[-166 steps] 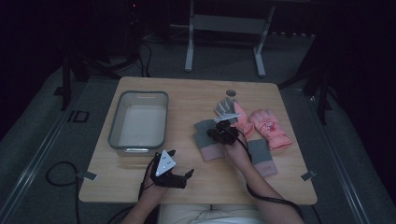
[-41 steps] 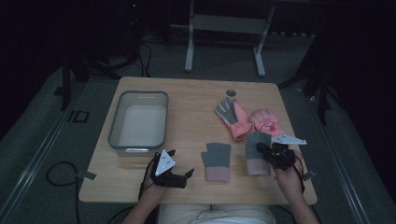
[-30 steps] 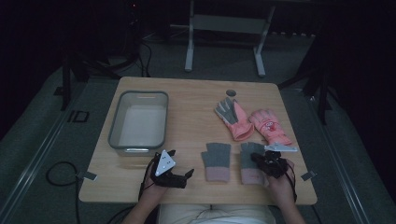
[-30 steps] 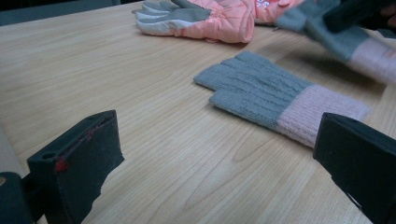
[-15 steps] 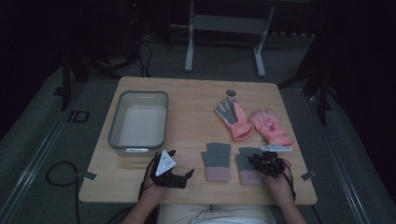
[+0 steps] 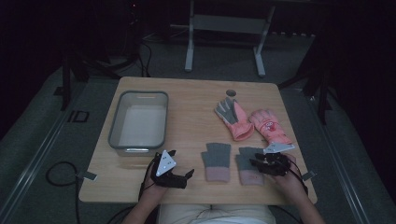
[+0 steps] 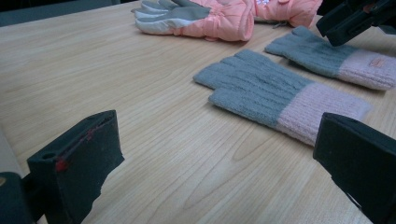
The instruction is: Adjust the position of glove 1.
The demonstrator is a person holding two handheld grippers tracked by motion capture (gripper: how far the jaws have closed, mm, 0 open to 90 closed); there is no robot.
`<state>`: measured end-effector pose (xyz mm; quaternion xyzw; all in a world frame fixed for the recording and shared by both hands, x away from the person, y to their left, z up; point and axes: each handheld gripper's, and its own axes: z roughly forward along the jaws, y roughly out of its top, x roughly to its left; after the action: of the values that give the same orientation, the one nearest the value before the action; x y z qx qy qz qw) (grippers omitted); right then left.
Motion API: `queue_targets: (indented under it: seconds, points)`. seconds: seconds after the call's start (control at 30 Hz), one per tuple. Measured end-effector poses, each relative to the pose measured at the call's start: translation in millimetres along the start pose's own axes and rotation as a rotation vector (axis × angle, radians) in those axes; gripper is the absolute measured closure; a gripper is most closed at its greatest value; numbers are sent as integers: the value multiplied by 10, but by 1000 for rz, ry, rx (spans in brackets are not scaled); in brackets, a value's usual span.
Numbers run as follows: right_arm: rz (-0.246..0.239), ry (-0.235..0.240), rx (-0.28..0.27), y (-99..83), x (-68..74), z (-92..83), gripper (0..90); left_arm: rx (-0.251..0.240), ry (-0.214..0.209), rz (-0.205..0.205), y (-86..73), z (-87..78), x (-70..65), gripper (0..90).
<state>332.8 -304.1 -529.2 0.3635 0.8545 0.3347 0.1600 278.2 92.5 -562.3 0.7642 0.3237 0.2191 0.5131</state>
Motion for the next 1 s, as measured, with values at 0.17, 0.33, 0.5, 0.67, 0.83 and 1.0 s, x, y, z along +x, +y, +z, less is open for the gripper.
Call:
queue_targets:
  seconds: [0.17,0.33,0.5,0.67,0.83,1.0]
  points:
    - [17,14,9,-55,-2,67,603,-1,-1,-4,0,1,2,6]
    - [29,-26,12,-113,63,119,691,0,-3,-2,0,0,0,6]
    - [57,-64,19,-96,141,132,829,-3,-3,-6,-1,0,2,6]
    - [145,-63,13,-54,104,101,856,-3,-2,-7,-1,-2,4,6]
    - [151,-66,-46,114,141,-62,857,-2,-2,-9,-1,-2,5,6]
    - [149,-10,-102,377,209,-208,857,-2,-2,-7,-1,-1,4,6]
